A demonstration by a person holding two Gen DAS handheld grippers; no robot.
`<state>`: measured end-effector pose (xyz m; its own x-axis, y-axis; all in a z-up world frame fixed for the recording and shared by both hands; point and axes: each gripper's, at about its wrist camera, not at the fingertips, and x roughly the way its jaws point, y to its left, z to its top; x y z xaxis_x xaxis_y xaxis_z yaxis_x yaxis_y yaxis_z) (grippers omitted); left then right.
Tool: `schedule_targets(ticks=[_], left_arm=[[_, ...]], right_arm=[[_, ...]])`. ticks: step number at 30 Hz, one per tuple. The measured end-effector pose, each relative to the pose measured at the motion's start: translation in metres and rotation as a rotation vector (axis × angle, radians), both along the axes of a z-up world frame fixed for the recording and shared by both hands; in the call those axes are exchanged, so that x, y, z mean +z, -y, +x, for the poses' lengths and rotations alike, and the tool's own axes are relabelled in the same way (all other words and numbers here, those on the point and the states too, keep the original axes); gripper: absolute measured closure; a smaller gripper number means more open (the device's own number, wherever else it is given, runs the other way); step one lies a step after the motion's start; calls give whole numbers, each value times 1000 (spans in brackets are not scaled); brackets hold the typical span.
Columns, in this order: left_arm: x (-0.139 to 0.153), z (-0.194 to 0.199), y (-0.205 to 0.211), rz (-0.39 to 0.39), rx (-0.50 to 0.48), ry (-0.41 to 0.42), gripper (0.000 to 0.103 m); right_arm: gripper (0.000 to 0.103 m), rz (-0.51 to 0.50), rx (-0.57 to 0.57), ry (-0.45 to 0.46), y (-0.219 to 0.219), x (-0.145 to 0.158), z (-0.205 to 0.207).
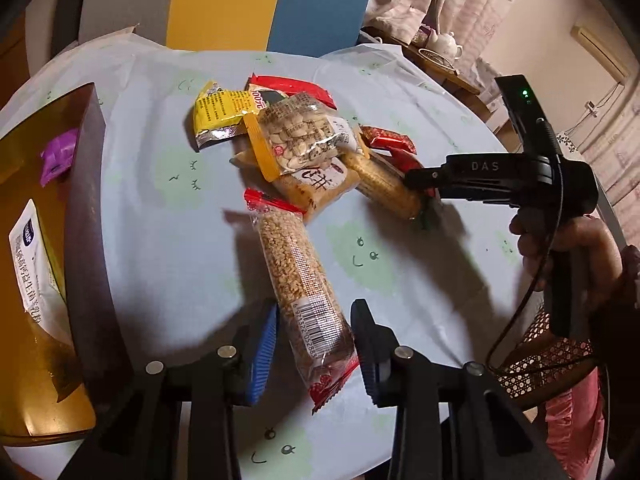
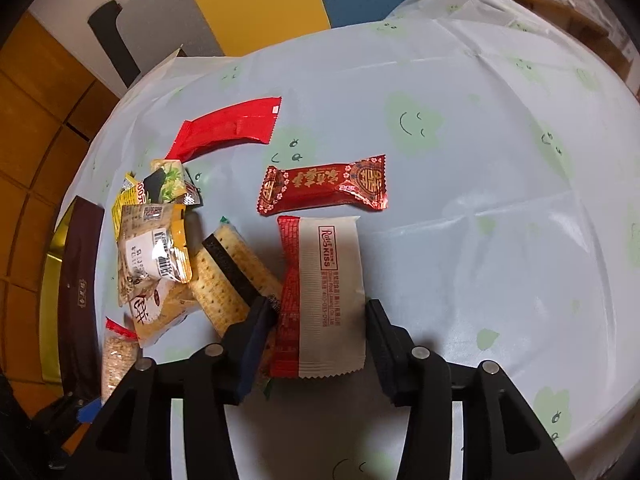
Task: Organize snacks
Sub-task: 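Grasp the white-and-red wrapped packet with the right tool while the left tool holds the grain bar, then place the grain bar in the gold tin with the left tool while the right tool holds its packet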
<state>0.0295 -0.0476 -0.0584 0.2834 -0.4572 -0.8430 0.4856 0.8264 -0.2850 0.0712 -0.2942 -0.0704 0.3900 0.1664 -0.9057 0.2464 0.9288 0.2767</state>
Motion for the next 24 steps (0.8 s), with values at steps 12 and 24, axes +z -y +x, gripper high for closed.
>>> schedule_targets(ticks=[12,24], left_arm=[[13,-4,9,22,-19,70,74],[-13,9,34,142,-55,-7,64]], right_arm=[[65,-212,-14,-63,3,-2,-7],[64,-253,8,-57,4,0,-8]])
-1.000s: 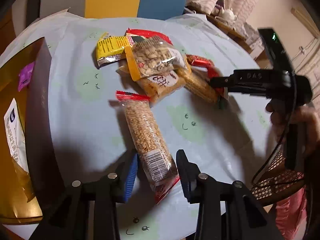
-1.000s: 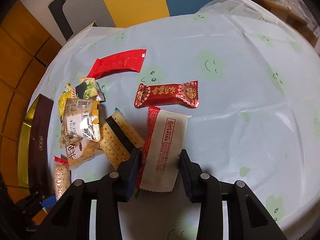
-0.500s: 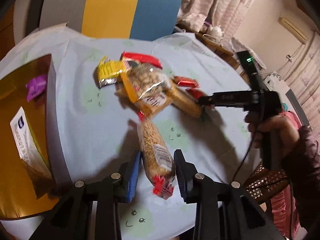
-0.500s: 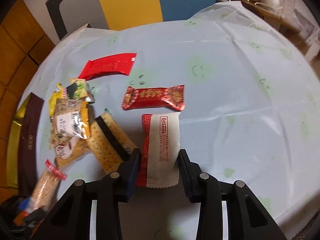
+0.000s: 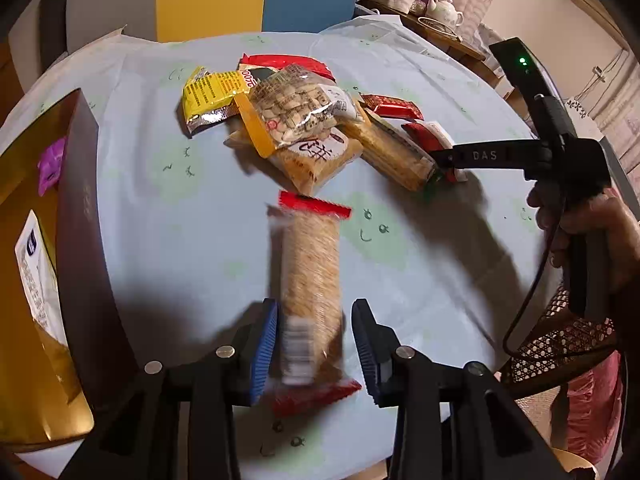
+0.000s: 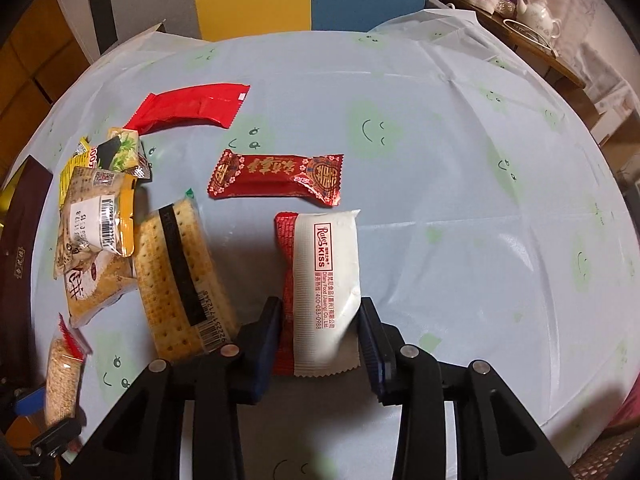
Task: Organize snacks
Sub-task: 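Place the grain bar in the gold tin with the left tool while the right tool holds its packet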
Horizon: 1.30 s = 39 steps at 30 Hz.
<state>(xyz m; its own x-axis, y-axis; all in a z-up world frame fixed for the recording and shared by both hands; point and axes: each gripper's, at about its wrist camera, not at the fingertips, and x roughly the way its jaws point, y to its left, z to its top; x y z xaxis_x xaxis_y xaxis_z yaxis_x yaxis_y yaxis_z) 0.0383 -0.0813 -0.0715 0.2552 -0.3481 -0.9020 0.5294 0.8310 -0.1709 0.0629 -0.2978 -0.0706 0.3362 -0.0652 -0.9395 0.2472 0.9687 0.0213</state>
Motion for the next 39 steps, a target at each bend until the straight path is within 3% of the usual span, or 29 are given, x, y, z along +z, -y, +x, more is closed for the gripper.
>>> schedule_targets(ticks=[3,4,7,13,16,20,22,26,29,34,39], left_arm=[[-2,3,3,4,-1,12,66],[-2,3,3,8,-1,21,73],[-1,-1,-2,-5,11,41,73],[34,-10,-42,-201,77,52,73],[63,-5,-73,-282,149,104,73],[85,16,-127,-327,342,159,73],[84,29,-144,-316,422,157,73],[61,64,-175,-316,565,57,73],[45,84,-178,-350,615,-4,73],[23,104,-184,-412,667,-125,63],[27,87,-173,-294,635,-42,63]], right_arm=[[62,-4,5,0,-4,-1,4],[62,-9,9,0,-4,-1,4],[63,-39,26,-1,-11,-1,4],[64,-66,43,3,-22,-1,0],[64,-72,47,5,-23,1,-2],[64,-80,52,8,-27,-2,-2],[64,-79,51,8,-29,-2,-2],[64,-86,56,8,-32,-2,-2],[64,-87,57,8,-33,-2,-2],[64,-83,55,8,-33,-2,-2],[63,-92,62,8,-35,-3,-2]])
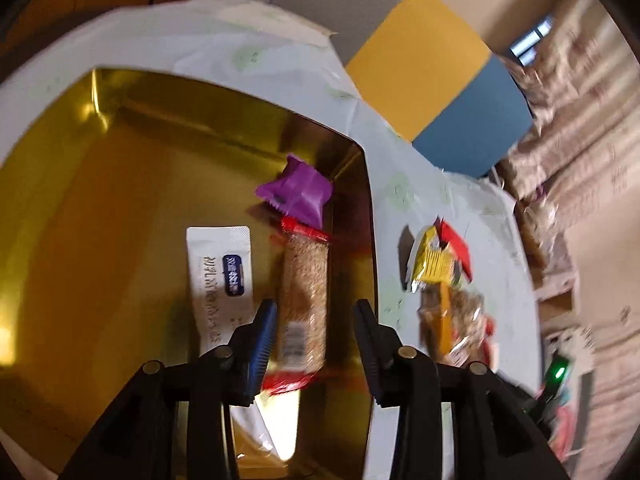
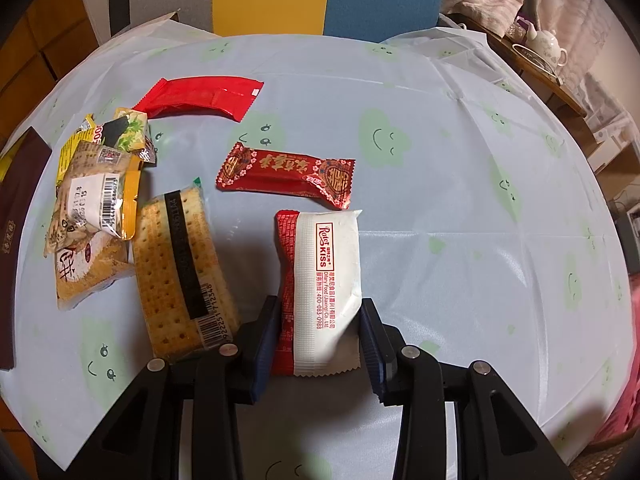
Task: Organize snacks
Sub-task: 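Place the grain bar in the gold tin with the left tool while the right tool holds its packet, then carry the white-and-red packet toward the gold tin with the right tool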
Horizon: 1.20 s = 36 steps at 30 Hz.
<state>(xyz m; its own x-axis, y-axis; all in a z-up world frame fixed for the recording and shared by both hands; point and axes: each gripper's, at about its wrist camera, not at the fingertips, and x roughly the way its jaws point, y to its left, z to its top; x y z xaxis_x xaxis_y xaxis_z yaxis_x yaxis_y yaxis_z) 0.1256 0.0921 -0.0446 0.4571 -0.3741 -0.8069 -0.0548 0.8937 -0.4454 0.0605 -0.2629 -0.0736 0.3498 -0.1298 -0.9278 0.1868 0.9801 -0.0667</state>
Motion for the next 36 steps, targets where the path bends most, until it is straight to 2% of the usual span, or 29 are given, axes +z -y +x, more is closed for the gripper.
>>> schedule_targets(ticks=[2,5,11,17,26,32,36], left_arm=[[4,-10,1,79,-19,23,63],[8,-23,2,150,-30,49,63],[15,-46,3,236,-40,74,57],[27,-66,7,325,-54,131,57],[33,-79,1,332,-51,159,57],[28,-81,-9,324,-34,145,57],[26,-82,-13,318,-25,141,57]], right_arm=[[63,-3,2,1,-1,0,0],[63,-5,4,2,-1,0,-1],[64,-6,0,7,-1,2,-2],[64,2,12,-12,-1,3,-6],[64,41,-1,-67,-3,7,-21],[64,126,-57,-32,1,10,-48],[64,172,-40,-7,-9,10,-66]])
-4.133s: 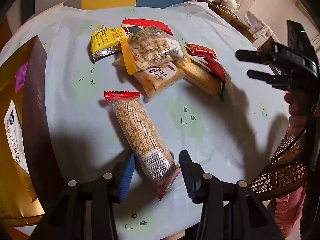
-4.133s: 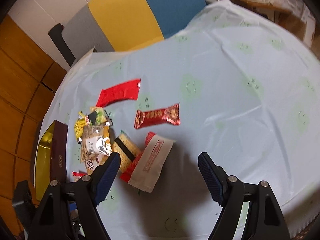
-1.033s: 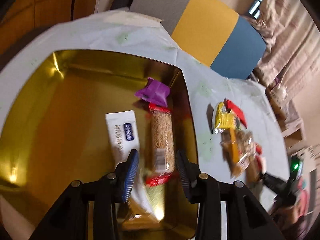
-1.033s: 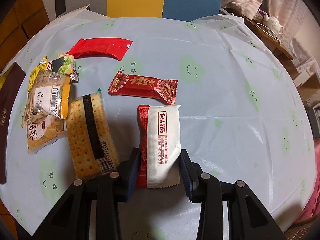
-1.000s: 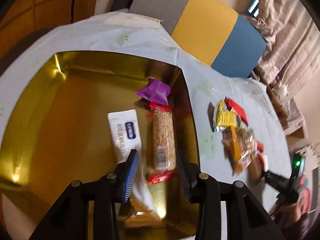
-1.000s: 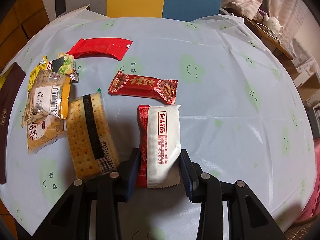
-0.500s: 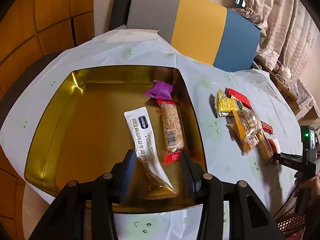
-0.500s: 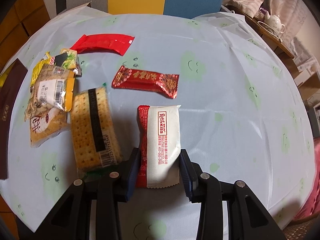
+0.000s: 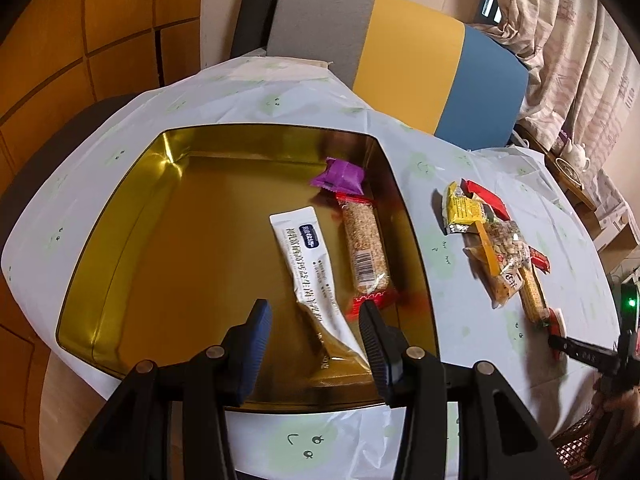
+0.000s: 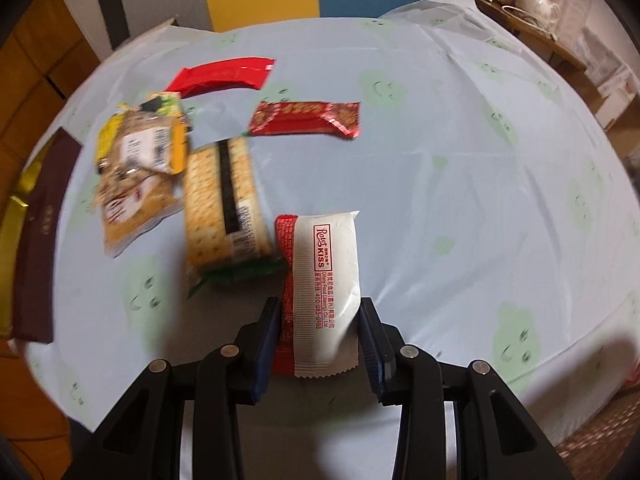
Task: Organize snacks
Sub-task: 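Carry the white-and-red packet toward the gold tin with the right tool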
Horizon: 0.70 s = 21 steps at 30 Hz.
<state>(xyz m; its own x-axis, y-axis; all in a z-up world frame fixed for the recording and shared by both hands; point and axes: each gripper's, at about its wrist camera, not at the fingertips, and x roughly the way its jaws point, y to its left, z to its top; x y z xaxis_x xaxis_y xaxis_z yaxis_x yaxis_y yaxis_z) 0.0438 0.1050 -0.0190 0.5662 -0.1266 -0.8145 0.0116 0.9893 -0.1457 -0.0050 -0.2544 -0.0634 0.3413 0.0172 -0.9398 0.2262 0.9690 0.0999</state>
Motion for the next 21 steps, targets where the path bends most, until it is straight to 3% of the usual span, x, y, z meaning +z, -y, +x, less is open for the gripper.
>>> schedule_targets(ticks=[5,10,17,21], left_arm=[[0,0,-7,-10,13,4,57],[-1,1,-19,-26,43,-3,57],[0,0,-27,-34,61,7,57],[1,-1,-26,-33,54,10,57]], right_arm=[[66,119,29,42,-12,8,-13],[68,100,50,46,-28,2,-22],[71,227,58,103,-31,17,-28],[71,127,73,46,-38,4,-26]])
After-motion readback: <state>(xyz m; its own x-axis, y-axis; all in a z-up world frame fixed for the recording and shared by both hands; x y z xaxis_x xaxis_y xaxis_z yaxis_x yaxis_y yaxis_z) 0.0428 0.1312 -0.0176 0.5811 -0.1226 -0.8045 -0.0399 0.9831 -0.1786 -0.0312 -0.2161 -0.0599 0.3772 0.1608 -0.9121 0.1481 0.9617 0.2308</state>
